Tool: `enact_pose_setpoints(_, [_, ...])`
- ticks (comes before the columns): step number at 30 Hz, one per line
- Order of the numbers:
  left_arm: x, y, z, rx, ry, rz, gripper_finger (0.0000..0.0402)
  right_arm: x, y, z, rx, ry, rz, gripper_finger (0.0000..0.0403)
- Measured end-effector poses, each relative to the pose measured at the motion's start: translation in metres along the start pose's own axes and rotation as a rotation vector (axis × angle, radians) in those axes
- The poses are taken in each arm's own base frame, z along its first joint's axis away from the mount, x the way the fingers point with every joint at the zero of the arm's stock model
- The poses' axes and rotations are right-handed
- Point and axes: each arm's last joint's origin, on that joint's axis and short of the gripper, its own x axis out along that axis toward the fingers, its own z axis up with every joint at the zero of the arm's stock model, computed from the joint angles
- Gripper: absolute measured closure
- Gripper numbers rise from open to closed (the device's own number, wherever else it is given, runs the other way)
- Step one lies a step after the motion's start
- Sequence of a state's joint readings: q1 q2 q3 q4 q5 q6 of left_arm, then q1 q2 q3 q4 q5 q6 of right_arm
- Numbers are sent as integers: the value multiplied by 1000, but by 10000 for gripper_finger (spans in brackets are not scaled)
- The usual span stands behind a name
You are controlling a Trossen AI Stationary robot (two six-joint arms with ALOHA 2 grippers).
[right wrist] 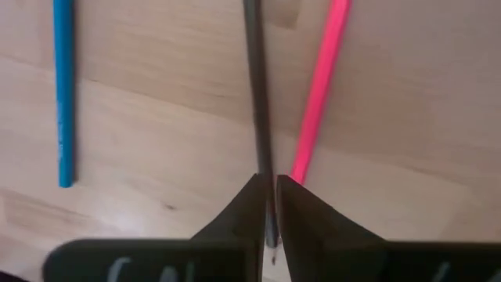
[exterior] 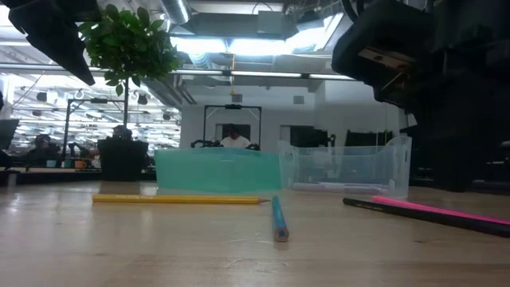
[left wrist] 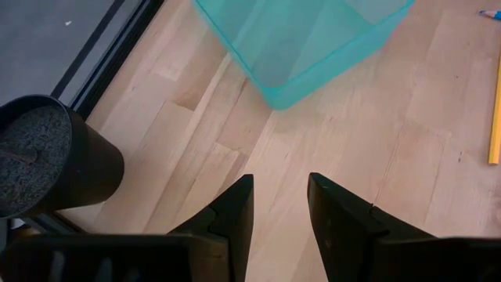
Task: Sort pens & pencils
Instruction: Put the black pencil into the blue bin
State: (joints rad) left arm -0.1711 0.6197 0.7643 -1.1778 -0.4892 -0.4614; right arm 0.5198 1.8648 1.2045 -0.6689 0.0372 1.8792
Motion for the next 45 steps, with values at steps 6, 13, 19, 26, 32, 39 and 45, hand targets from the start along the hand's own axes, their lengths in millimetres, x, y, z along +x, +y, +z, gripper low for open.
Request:
enact_pose_setpoints(6, [0, 0, 0, -6, 0, 0, 286, 0, 1, -2, -3, 79, -12, 366])
enact_pose_setpoints(13, [0, 0, 0, -7, 0, 0, 286, 0, 2, -3, -8, 96, -1, 366])
enact_pose_setpoints(19, [0, 0, 0, -8, 0, 0, 286, -1, 12, -8, -118, 40, 142, 366])
enact_pose_setpoints(26, [0, 0, 0, -9, 0, 0, 286, -7, 20, -28, -147, -106, 338, 375])
enact_pose_setpoints(32, [0, 0, 0, -9, 0, 0, 286, -23, 25, -49, -164, -106, 368, 396])
enact_pose_setpoints(39, [0, 0, 0, -12, 0, 0, 286, -80, 43, -70, -250, -179, 371, 391])
enact_pose_setpoints(45, [0, 0, 0, -30, 0, 0, 286, -137, 41, -77, -179, -208, 276, 399])
